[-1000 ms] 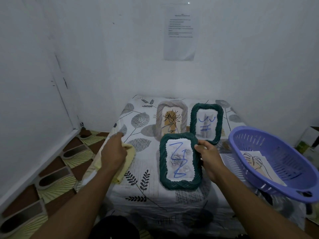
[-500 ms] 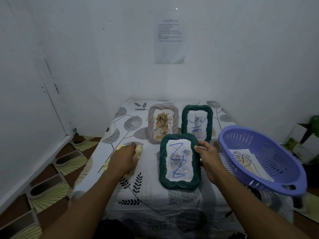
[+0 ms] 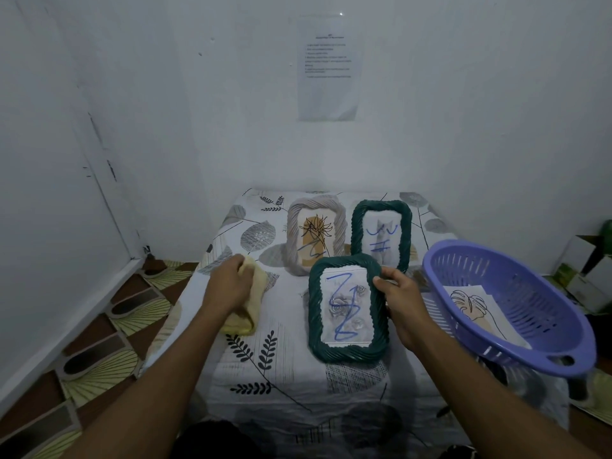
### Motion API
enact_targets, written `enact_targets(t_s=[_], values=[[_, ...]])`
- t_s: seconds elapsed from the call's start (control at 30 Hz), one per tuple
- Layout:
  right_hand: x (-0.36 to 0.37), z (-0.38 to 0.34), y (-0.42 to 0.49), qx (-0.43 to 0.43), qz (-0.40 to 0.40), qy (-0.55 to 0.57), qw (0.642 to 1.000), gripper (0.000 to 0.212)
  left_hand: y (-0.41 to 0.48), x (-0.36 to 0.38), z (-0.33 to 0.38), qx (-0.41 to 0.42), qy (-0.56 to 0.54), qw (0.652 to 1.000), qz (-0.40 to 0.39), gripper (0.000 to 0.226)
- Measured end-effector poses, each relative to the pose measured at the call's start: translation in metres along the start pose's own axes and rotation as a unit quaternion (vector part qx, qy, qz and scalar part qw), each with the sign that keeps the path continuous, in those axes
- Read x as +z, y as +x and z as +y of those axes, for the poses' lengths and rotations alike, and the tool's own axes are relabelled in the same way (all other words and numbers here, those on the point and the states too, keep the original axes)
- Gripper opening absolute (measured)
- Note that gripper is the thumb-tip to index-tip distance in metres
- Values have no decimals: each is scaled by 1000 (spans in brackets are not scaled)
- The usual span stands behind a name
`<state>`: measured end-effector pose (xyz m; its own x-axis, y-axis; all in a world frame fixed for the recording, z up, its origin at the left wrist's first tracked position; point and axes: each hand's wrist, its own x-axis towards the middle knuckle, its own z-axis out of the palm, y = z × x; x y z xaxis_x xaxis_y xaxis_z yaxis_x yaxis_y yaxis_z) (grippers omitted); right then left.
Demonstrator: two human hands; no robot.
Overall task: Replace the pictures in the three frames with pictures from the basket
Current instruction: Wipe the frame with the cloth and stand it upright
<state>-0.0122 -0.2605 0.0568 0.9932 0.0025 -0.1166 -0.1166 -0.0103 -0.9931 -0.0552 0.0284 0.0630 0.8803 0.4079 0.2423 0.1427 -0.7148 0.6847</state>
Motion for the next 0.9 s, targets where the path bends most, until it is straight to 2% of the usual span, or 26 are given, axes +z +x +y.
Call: enact_targets(t_s=[0.07, 0.17, 0.27, 0.37, 0.43, 0.53, 0.63, 0.77, 0.9], values=[[3, -4, -1, -13, 1, 6, 1000, 22, 0, -6, 33, 42, -76, 996, 6, 19], [6, -8, -2, -23, 3, 20, 1000, 18, -12, -1, 72, 89, -137, 984, -67, 15], [7, -8, -8, -8, -2, 40, 999, 12, -30, 22, 88, 149, -151, 969, -126, 20], [4, -5, -11, 5, -7, 42, 999, 15, -40, 49, 85, 159, -134, 963, -171, 33], [1, -5, -11, 10, -2, 52, 999, 12, -43, 62, 78, 173, -78, 969, -161, 43], [-1, -5, -11, 19, 1, 66, 998, 19, -44, 69, 70, 220, 65, 969, -94, 43], [4, -6, -14, 18, -7, 72, 997, 19, -49, 71, 72, 281, 107, 953, -28, 29], [11, -13, -12, 16, -12, 103, 994, 19, -49, 79, 59, 350, 76, 931, -69, 43], [8, -22, -4, 7, 1, 109, 994, 18, -59, 73, 47, 366, 116, 915, -123, 58]])
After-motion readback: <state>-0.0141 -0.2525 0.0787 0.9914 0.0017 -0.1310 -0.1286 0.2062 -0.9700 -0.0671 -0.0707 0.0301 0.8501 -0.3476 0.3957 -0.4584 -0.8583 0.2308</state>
